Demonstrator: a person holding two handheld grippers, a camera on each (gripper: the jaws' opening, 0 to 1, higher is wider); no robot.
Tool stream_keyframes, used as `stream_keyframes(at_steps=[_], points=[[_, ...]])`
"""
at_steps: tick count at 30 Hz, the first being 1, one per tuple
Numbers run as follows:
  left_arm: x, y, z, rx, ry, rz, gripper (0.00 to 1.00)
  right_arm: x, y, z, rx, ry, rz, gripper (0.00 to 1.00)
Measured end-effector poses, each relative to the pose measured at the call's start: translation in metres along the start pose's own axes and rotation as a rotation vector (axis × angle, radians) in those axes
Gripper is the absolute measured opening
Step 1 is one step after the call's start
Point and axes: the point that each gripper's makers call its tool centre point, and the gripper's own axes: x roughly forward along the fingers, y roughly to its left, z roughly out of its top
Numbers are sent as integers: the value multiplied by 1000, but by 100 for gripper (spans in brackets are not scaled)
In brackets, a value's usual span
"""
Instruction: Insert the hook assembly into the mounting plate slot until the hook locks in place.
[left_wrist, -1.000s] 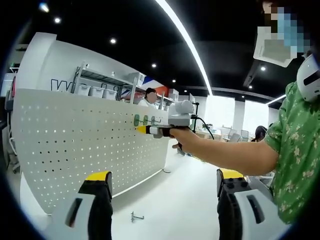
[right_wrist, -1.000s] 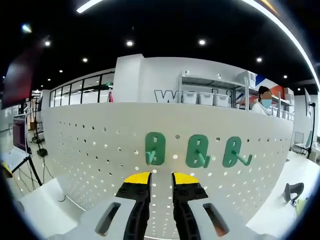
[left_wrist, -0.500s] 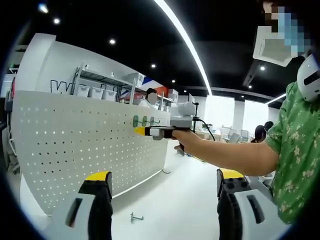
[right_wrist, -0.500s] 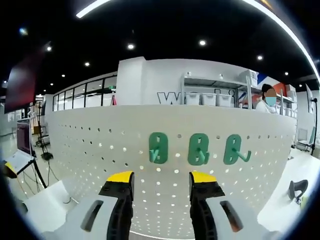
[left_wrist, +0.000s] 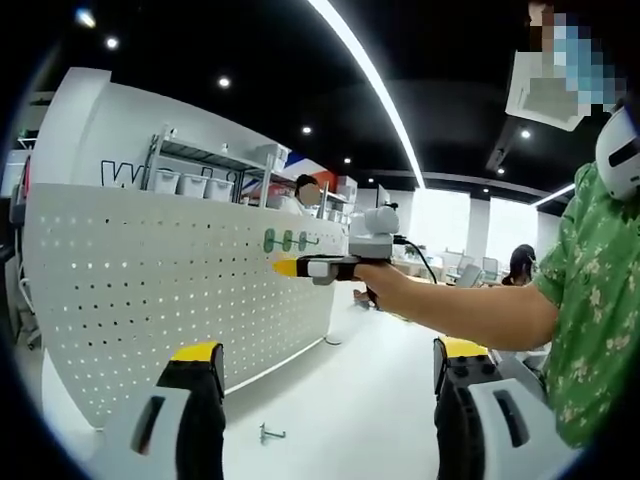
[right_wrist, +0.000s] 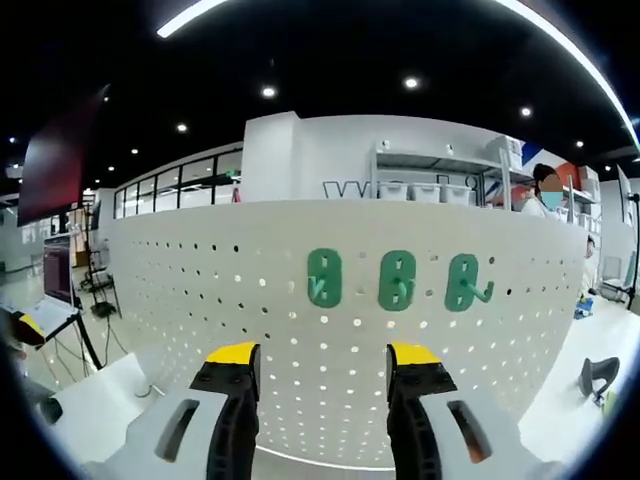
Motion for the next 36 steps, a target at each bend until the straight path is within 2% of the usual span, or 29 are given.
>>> stream_keyframes(at_steps=[5,14,18,26,36], points=[[0,-3,-3,13,13,8,88,-9,2,-7,2,10,13,51],[0,-7,-20,48,67,30,88,-28,17,-18,2,23,54,51],[-1,-8,-28,49,84,39,88,-36,25,-24,-1,33,71,51],[-6,-9,-34,42,88,60,88,-55,42,-40,-4,54,110,50],[-9,-13,-52,23,115,78,88,-81,58,-60,1,84,148,50]])
